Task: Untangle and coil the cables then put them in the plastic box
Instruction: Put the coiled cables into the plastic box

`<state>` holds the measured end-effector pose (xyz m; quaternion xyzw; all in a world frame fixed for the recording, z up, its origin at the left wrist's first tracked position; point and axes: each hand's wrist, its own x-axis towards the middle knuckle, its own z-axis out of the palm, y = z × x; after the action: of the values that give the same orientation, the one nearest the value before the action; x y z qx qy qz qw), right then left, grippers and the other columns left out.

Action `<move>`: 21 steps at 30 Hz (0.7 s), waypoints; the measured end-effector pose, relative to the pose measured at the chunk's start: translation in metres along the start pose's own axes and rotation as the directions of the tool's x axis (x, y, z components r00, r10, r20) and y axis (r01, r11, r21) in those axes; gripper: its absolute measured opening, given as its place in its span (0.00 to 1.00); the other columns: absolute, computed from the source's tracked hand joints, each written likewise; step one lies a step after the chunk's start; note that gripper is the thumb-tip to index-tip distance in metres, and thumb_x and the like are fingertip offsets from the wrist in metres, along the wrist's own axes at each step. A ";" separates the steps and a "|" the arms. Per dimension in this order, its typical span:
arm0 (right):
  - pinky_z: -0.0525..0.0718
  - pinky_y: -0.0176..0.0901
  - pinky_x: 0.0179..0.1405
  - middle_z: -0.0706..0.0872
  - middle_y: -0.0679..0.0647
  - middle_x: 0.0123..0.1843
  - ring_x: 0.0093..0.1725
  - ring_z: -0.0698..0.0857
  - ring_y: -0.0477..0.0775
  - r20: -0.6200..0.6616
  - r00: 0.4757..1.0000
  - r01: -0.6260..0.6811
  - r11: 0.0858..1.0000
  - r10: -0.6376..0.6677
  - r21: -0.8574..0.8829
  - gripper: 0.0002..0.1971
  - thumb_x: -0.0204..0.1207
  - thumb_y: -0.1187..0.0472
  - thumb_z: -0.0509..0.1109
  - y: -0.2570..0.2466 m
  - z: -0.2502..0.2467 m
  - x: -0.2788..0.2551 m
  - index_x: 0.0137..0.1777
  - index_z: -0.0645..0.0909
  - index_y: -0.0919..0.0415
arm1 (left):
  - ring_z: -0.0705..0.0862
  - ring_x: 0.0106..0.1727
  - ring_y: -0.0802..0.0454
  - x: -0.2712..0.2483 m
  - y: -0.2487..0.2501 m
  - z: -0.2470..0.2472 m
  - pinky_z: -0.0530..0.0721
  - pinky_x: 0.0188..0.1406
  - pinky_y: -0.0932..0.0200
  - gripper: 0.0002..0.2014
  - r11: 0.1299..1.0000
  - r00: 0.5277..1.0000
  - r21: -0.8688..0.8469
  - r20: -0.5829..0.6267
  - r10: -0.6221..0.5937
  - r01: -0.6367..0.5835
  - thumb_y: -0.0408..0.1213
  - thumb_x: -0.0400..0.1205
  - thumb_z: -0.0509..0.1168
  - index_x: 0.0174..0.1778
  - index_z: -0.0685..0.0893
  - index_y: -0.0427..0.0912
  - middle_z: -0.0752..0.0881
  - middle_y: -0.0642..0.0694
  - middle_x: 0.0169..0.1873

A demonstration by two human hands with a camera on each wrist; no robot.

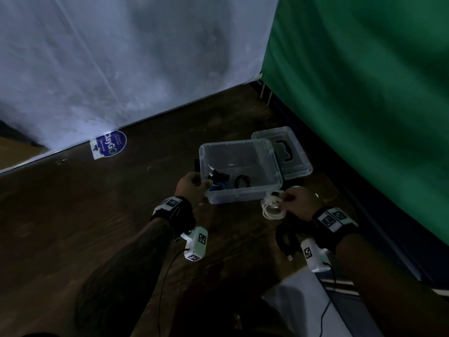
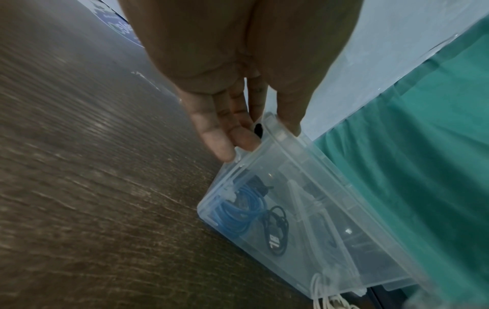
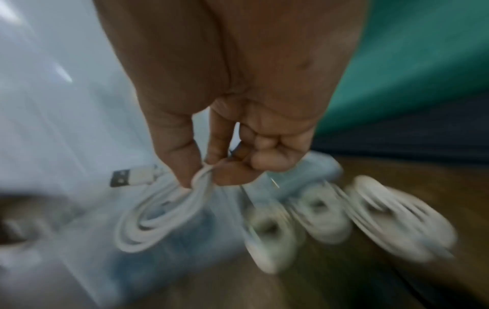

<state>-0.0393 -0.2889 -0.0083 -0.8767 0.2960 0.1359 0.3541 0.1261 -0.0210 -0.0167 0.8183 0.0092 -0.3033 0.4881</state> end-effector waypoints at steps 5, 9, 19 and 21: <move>0.77 0.21 0.30 0.87 0.48 0.42 0.40 0.84 0.40 -0.036 0.984 0.180 0.974 -0.177 0.135 0.07 0.75 0.60 0.78 -0.064 -0.042 -0.003 0.51 0.87 0.58 | 0.88 0.45 0.49 0.003 -0.002 -0.001 0.84 0.28 0.61 0.15 0.999 1.000 0.027 0.011 0.022 -0.022 0.44 0.81 0.69 0.62 0.78 0.47 0.83 0.47 0.52; 0.83 0.41 0.50 0.88 0.50 0.45 0.49 0.87 0.52 -0.103 0.968 0.232 0.973 -0.230 0.012 0.09 0.73 0.57 0.79 -0.099 -0.031 0.043 0.50 0.88 0.58 | 0.88 0.44 0.50 0.009 -0.008 -0.002 0.86 0.29 0.60 0.16 0.999 0.999 0.042 0.006 0.031 -0.032 0.45 0.80 0.70 0.61 0.80 0.46 0.85 0.46 0.52; 0.81 0.44 0.49 0.88 0.61 0.56 0.56 0.87 0.61 0.252 0.967 0.154 0.876 -0.039 -0.458 0.16 0.79 0.52 0.71 -0.122 0.032 0.101 0.56 0.87 0.66 | 0.83 0.51 0.53 0.015 -0.014 0.002 0.85 0.44 0.55 0.18 0.983 0.994 0.164 -0.044 0.096 -0.087 0.48 0.78 0.71 0.61 0.79 0.47 0.82 0.49 0.53; 0.82 0.46 0.52 0.88 0.59 0.53 0.55 0.86 0.60 0.235 0.969 0.163 0.924 -0.083 -0.346 0.14 0.78 0.51 0.72 -0.117 0.025 0.094 0.53 0.86 0.63 | 0.82 0.54 0.53 0.016 -0.013 0.000 0.83 0.44 0.58 0.20 0.972 0.990 0.196 -0.038 0.138 -0.128 0.48 0.77 0.72 0.62 0.78 0.50 0.79 0.50 0.56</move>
<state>0.1064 -0.2444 -0.0050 -0.9239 0.1697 0.2599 0.2239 0.1348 -0.0188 -0.0353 0.8681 -0.0625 -0.2483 0.4253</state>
